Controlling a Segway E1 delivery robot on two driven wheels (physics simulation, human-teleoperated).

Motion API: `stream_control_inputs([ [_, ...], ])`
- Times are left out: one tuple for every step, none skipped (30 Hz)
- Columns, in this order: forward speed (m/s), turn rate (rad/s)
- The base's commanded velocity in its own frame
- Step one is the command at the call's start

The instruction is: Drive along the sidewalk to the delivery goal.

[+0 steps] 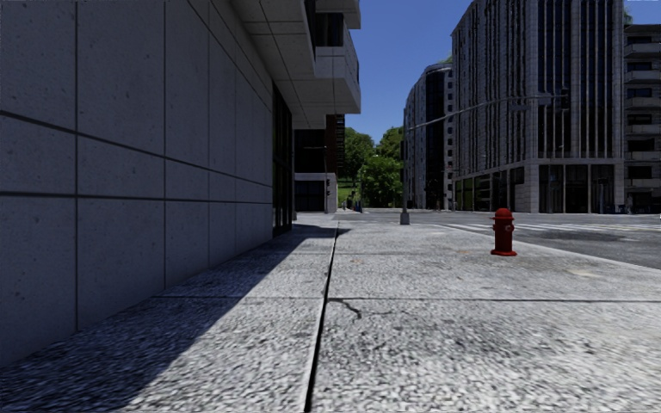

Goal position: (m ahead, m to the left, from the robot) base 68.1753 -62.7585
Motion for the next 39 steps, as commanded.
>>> stream_control_inputs([
  [2.0, -0.21],
  [2.0, -0.21],
  [2.0, -0.21],
  [2.0, -0.21],
  [2.0, -0.21],
  [2.0, -0.21],
  [2.0, -0.21],
  [2.0, -0.21],
  [2.0, -0.21],
  [2.0, -0.21],
  [2.0, -0.21],
  [2.0, -0.21],
  [2.0, -0.21],
  [2.0, -0.21],
  [2.0, -0.21],
  [2.0, -0.21],
  [2.0, -0.21],
  [2.0, -0.21],
  [2.0, -0.21],
  [2.0, -0.21],
  [2.0, -0.21],
  [2.0, -0.21],
  [2.0, -0.22],
  [2.0, -0.24],
  [2.0, -0.24],
  [2.0, -0.24],
  [2.0, -0.25],
  [2.0, -0.25],
  [2.0, -0.25],
  [2.0, -0.25],
  [2.0, -0.25],
  [2.0, -0.25],
  [2.0, -0.25],
  [2.0, -0.25],
  [2.0, -0.25],
  [2.0, -0.25],
  [2.0, -0.25],
  [2.0, -0.25],
  [2.0, -0.25],
])
